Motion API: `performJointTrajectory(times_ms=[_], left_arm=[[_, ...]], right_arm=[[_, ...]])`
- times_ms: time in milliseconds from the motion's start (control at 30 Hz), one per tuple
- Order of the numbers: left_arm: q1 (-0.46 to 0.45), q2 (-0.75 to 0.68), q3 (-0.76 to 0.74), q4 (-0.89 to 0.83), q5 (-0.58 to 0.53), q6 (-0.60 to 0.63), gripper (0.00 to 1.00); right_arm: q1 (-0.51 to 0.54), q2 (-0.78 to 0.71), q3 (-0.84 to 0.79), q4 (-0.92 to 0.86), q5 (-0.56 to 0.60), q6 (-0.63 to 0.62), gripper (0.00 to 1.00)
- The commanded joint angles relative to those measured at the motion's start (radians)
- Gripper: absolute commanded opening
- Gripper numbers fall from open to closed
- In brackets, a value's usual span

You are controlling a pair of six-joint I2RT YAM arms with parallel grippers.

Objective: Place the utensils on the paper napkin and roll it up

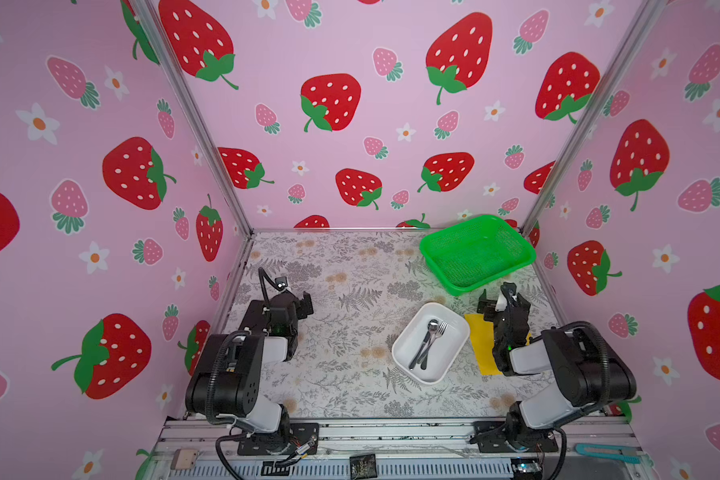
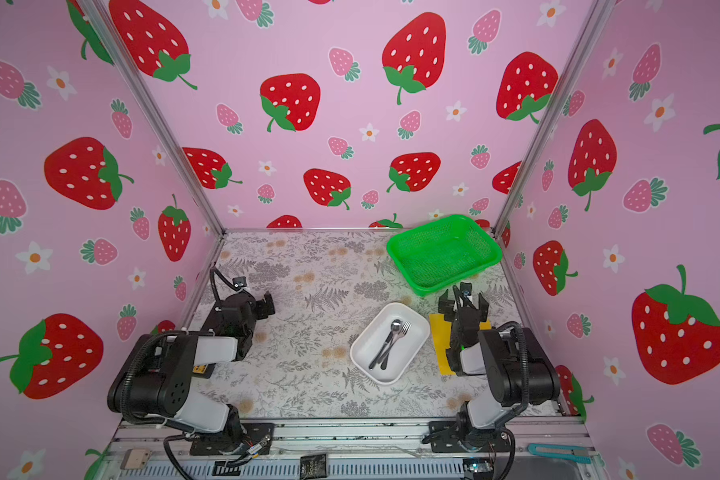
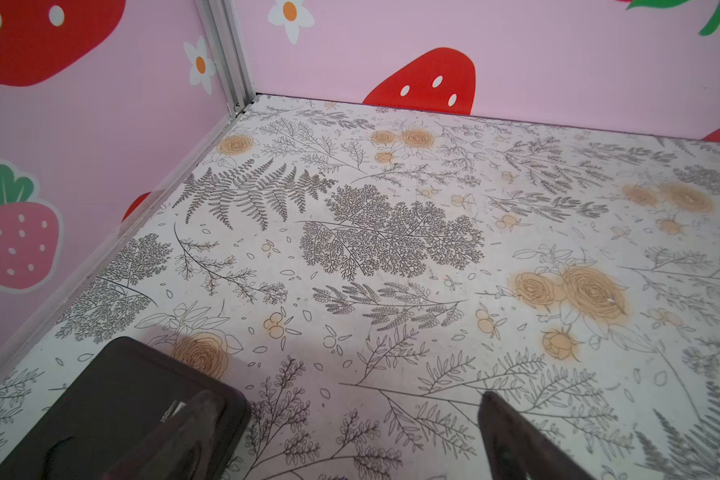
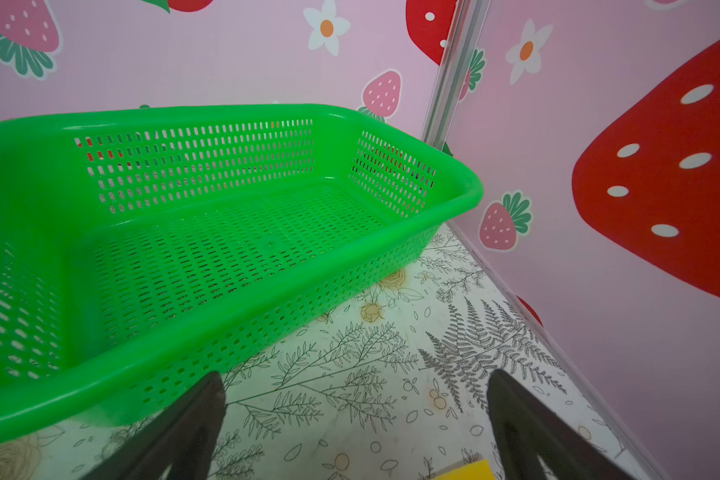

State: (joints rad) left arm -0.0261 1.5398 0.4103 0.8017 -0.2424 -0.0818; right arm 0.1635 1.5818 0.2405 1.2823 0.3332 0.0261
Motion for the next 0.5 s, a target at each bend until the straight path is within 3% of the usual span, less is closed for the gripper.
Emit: performJointTrajectory(times_ms=[0, 467], left_arm=[[0.004, 0.008, 0.024, -0.001, 0.005, 0.011, 0.99], [0.004, 0.007, 0.025, -0.001, 0.005, 0.011, 0.99]], right_arm=[[-0.003, -0.005, 0.007, 0.017, 0.015, 0.005, 1.0], [-0.009, -0.004, 0.011, 0.009, -0.001, 0.008, 1.0]])
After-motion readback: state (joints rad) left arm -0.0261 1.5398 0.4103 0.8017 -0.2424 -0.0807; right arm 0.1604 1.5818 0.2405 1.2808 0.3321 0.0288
